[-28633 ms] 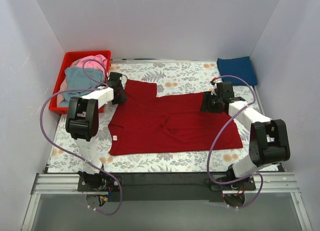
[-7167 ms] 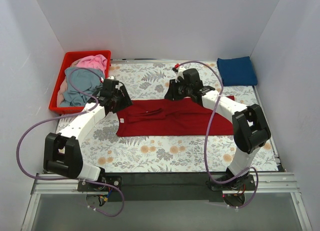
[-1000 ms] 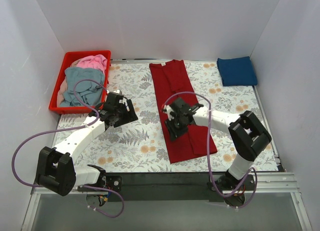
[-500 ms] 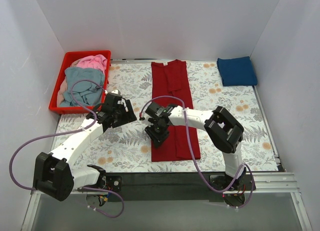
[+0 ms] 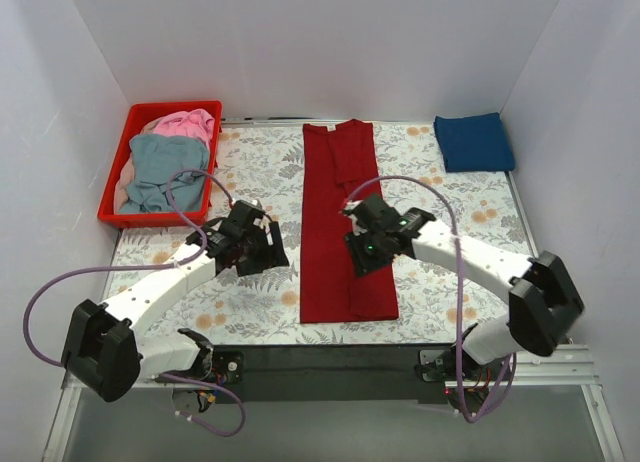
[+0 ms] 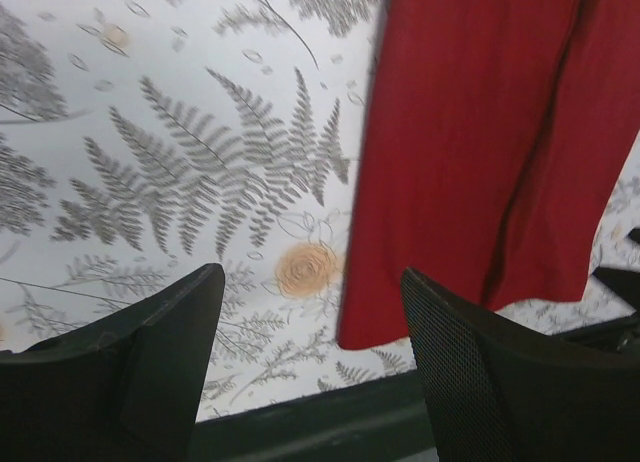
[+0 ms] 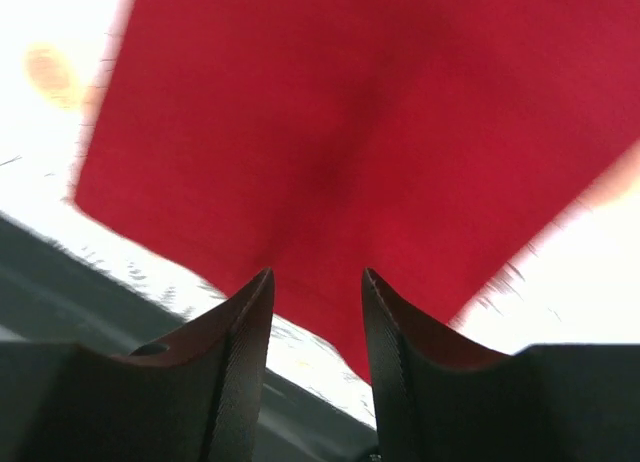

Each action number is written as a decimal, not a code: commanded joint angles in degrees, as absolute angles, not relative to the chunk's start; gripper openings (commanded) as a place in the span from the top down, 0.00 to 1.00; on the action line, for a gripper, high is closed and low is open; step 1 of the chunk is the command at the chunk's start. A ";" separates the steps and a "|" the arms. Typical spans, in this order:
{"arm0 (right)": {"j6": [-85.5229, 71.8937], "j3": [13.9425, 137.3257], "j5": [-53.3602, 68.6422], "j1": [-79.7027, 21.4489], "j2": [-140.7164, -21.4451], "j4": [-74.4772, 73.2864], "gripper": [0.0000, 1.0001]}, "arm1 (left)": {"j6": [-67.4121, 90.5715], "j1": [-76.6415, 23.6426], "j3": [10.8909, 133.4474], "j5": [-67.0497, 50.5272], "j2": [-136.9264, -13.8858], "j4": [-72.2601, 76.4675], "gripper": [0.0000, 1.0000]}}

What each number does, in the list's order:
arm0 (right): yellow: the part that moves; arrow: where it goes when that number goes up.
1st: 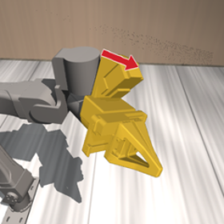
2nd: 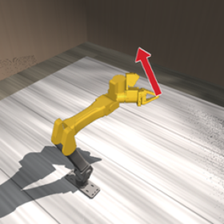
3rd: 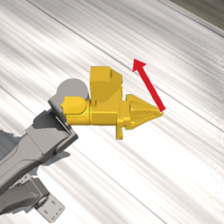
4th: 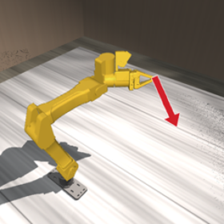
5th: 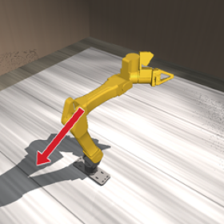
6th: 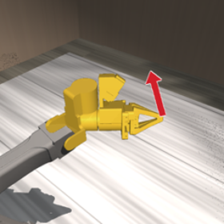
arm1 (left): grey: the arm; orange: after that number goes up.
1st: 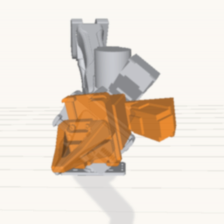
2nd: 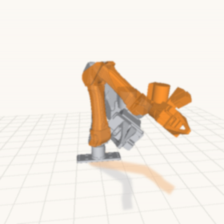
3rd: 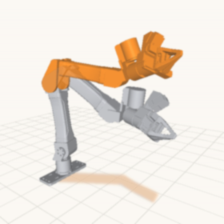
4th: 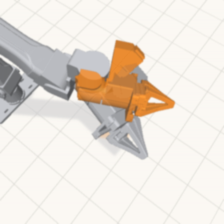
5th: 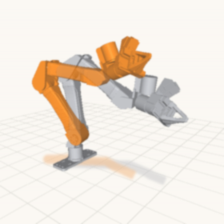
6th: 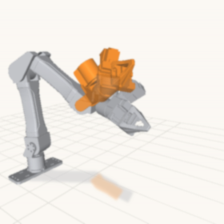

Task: Fold and stack the t-shirts
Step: Fold the tshirt

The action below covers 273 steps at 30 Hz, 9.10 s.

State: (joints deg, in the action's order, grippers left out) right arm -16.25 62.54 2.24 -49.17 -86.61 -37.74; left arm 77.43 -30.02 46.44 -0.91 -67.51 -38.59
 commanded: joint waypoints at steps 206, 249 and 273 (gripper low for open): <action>-32.58 42.38 53.07 -17.24 -101.41 29.95 0.52 | 85.16 -30.76 49.23 -12.39 -93.33 -7.39 0.70; -43.77 70.93 52.47 -5.45 -130.01 35.51 0.54 | 90.00 -13.36 74.27 -22.14 -123.32 -0.35 0.73; -43.86 47.72 54.41 -27.50 -107.48 36.74 0.53 | 82.18 -17.57 45.01 -25.22 -89.21 -8.35 0.65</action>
State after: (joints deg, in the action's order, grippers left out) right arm -44.42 48.03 54.04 -25.69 -105.95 35.55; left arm 83.94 -16.10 48.71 -23.49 -90.65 -4.82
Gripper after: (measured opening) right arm 0.466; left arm 0.355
